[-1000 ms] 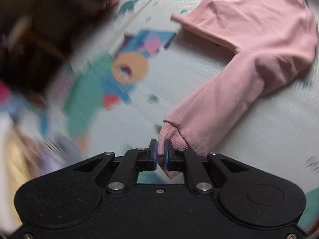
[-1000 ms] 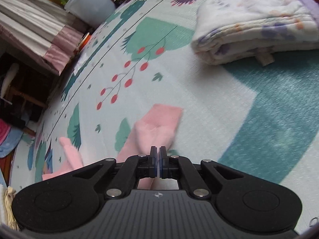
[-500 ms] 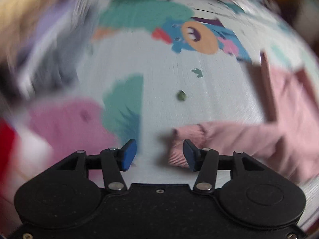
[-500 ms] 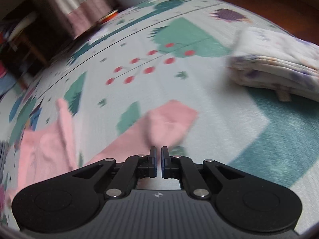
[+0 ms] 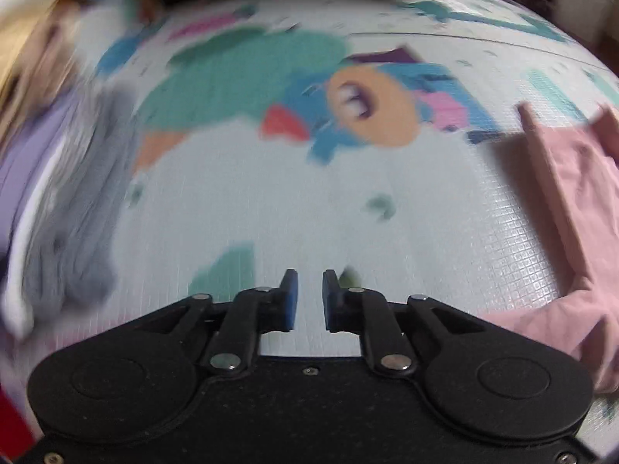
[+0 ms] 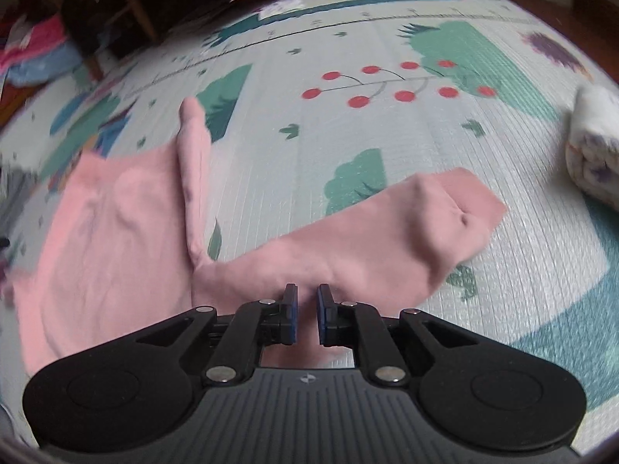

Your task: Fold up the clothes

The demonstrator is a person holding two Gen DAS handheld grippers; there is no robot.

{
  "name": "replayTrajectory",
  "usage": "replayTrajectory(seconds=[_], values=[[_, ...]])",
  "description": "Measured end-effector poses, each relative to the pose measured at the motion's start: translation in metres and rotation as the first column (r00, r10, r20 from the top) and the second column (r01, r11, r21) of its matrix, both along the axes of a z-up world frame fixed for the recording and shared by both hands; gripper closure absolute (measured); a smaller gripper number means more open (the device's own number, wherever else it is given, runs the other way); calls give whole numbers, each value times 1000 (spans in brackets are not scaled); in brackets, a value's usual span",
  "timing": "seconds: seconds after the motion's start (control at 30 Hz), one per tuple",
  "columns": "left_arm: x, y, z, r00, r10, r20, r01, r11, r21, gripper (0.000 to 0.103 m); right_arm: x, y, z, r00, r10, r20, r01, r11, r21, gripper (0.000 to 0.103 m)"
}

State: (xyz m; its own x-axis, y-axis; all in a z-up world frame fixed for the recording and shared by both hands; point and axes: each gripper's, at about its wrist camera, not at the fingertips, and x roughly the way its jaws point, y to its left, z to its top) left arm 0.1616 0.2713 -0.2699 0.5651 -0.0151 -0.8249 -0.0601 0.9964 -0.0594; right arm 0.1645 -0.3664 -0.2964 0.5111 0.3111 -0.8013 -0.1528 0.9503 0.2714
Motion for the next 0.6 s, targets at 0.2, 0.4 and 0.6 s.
replayTrajectory(seconds=[0.2,0.4,0.6], values=[[-52,12,-20,994,89,-68,-102,966,-237,49,-13,41,10,975,218,34,-217,976,-27,87],[-38,-17,-4,999,-40,9,41,978,-202,99,-26,169,32,758,644,101,-647,763,-3,87],[20,-30,28,984,-105,142,105,994,9,98,-71,293,32,424,895,140,-901,433,-36,87]])
